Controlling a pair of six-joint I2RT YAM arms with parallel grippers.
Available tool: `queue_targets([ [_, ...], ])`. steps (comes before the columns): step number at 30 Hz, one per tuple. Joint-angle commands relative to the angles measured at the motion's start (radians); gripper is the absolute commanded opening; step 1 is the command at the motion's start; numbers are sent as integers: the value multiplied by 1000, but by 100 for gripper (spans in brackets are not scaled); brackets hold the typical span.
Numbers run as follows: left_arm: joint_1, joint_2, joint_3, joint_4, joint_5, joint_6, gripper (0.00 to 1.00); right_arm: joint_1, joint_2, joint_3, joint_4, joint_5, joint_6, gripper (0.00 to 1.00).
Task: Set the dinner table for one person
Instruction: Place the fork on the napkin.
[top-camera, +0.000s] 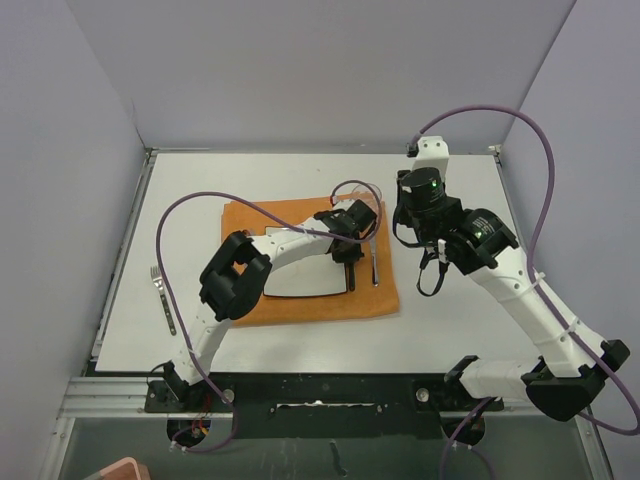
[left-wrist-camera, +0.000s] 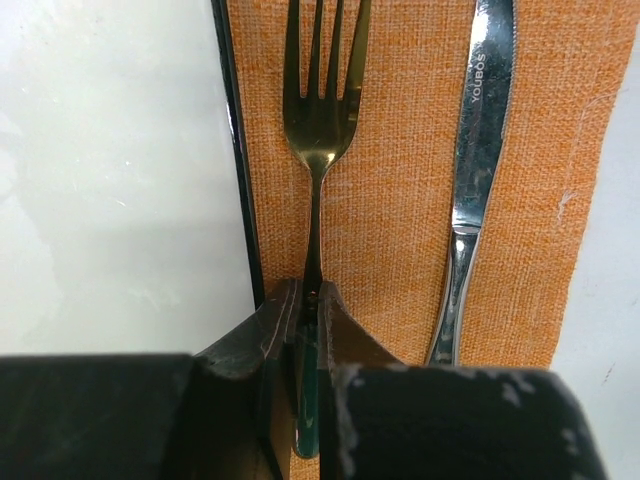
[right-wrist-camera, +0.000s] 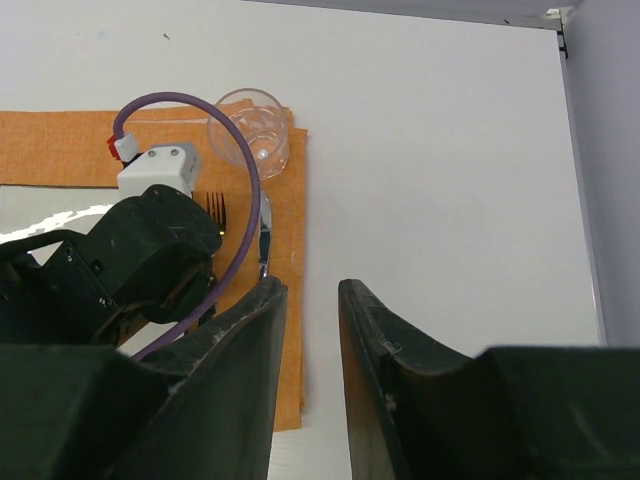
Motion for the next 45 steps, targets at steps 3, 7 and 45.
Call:
queue_targets([
  [3, -3, -3, 106, -5, -2, 33, 0, -4, -1, 20, 55, 10, 13, 29],
  [7, -3, 2, 129, -10, -1, 45, 0, -4, 0, 15, 55, 7, 17, 29],
  [45, -12, 41, 114, 31, 17, -11, 0, -3, -9, -44, 57, 1, 60, 29],
])
